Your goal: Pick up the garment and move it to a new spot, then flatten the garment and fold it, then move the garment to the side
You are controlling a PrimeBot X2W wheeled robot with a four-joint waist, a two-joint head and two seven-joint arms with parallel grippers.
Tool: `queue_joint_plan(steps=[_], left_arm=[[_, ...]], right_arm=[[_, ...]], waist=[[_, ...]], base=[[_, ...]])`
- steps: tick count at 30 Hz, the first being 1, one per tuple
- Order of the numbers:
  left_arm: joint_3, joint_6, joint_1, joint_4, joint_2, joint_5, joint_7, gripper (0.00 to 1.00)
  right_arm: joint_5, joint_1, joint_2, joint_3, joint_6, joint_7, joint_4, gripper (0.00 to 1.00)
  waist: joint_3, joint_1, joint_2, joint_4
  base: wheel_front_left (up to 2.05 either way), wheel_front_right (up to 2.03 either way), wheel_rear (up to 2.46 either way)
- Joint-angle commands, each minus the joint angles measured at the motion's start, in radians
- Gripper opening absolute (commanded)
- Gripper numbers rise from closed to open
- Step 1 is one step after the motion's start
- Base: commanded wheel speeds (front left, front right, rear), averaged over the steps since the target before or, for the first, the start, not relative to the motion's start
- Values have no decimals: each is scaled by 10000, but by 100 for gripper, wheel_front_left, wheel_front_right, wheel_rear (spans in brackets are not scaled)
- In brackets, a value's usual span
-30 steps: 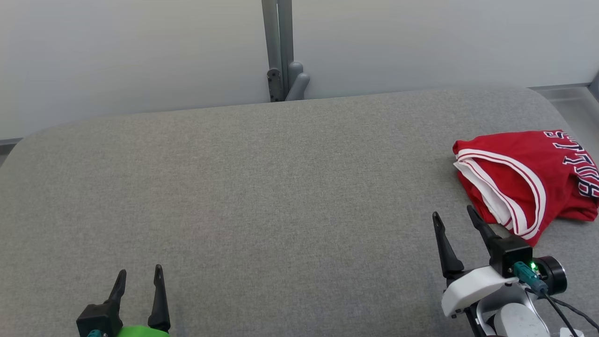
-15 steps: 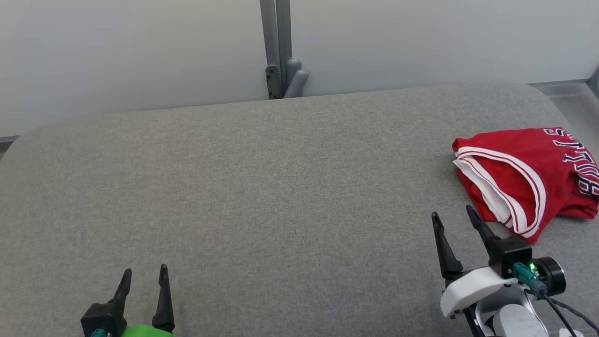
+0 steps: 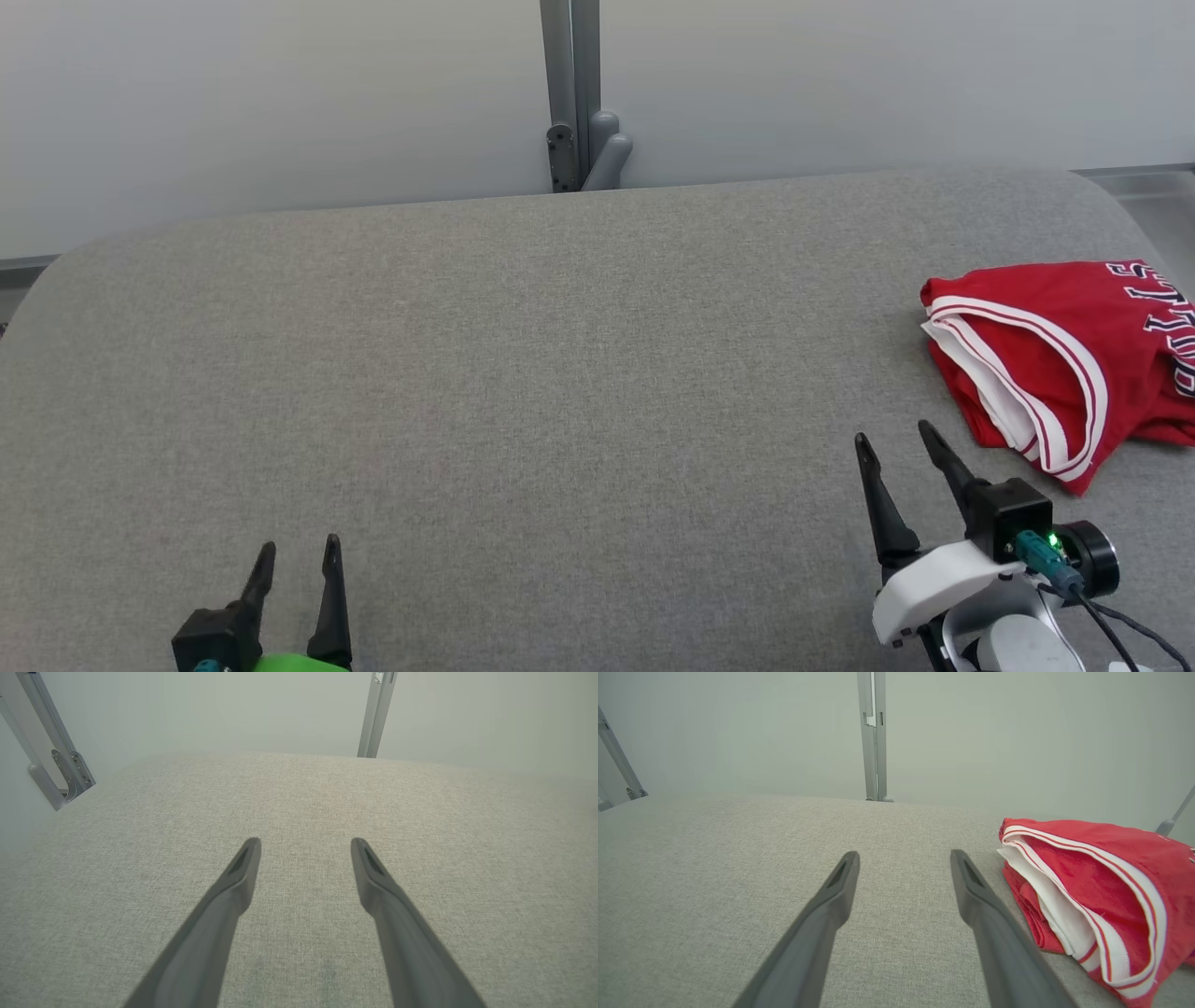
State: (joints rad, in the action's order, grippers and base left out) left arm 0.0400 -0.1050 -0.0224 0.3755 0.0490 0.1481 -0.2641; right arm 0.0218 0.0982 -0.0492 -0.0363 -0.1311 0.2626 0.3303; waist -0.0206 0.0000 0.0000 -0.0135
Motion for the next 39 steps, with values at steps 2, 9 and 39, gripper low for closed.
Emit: queue_joint_plan(steps=[2,9,39], left_arm=[[-21,-4,-33,136,-29,3,4,0],[122,-21,71,339,-56,935,348,0],[282,-112,397,-480,-21,6043,1544,0]], right_arm=[[5,-51,15,-4,0,-5,112,0],[1032,-121,47,174,-3,-344,331,0],[6557,-158,18,611,0,-1574,-291,0]], waist=[[1,0,0,0],[9,0,0,6],[64,0,0,38]], base=[[0,0,0],[0,0,0],[0,0,0]])
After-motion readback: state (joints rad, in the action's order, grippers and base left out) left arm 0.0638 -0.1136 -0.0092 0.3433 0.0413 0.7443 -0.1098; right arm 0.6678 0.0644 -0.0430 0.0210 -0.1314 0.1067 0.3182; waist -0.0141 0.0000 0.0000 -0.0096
